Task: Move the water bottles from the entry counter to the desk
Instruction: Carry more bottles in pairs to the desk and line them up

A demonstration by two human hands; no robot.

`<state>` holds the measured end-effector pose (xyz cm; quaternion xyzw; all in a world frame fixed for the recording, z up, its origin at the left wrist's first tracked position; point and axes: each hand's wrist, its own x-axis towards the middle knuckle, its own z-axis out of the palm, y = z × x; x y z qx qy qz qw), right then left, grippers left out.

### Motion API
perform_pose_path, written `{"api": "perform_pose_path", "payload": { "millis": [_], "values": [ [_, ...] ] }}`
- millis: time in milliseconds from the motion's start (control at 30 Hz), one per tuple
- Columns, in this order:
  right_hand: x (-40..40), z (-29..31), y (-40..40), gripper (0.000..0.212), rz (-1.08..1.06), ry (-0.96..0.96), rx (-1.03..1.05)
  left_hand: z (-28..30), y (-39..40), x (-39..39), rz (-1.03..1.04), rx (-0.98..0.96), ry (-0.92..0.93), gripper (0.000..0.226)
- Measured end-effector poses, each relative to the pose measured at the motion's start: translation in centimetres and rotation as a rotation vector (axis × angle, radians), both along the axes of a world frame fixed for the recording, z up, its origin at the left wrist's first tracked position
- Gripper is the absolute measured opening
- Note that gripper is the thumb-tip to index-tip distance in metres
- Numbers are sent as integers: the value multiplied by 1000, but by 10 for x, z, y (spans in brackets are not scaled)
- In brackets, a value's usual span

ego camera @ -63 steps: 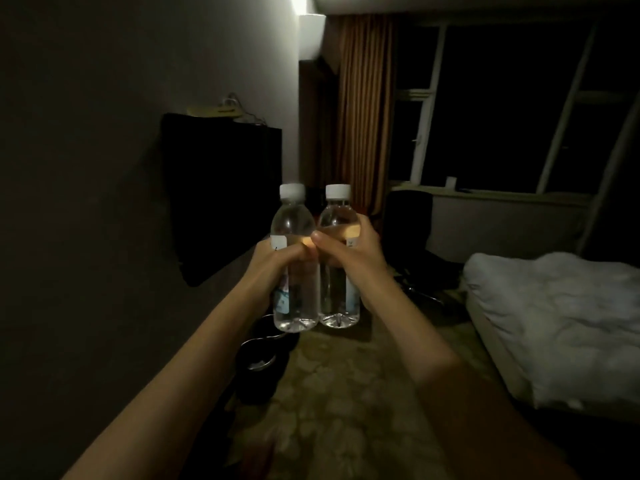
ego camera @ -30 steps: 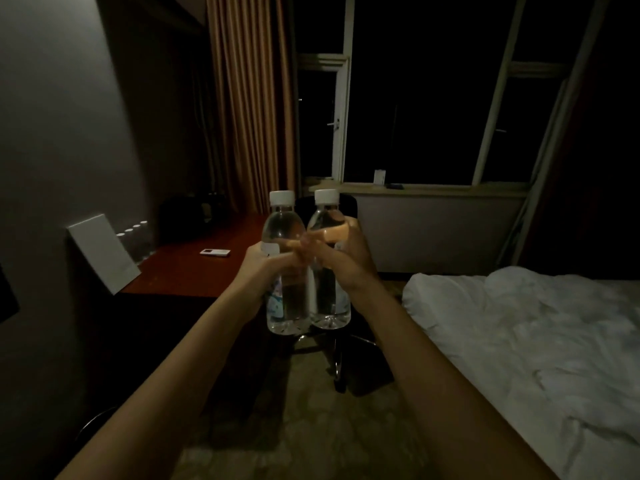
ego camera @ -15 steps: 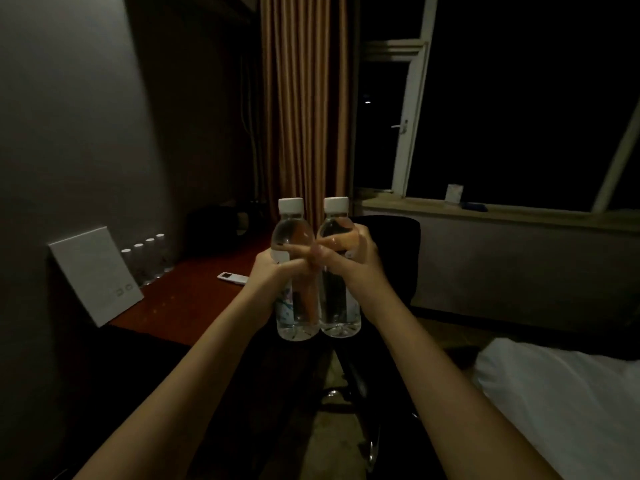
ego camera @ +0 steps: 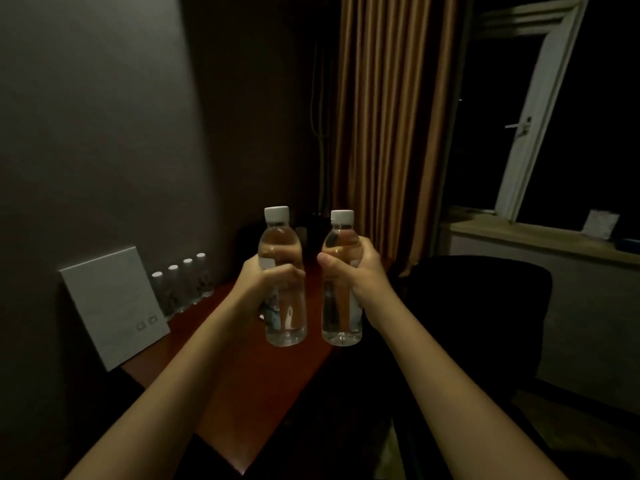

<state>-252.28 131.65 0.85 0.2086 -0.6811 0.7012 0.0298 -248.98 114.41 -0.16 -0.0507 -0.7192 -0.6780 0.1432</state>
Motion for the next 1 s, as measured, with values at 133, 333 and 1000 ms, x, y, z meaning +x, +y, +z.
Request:
{"api": "perform_pose_path", "payload": {
  "millis": [133, 333, 1000],
  "values": [
    [-94, 1, -45, 40, 58, 11, -10, 3, -43, -80, 89, -26, -5, 40],
    [-220, 1, -115, 47, 204, -8, 6, 6, -99, -182, 222, -28, -38, 35],
    [-547, -116, -349, 58, 468, -185, 186, -113, -293, -466, 611, 55, -312, 43]
  ]
}}
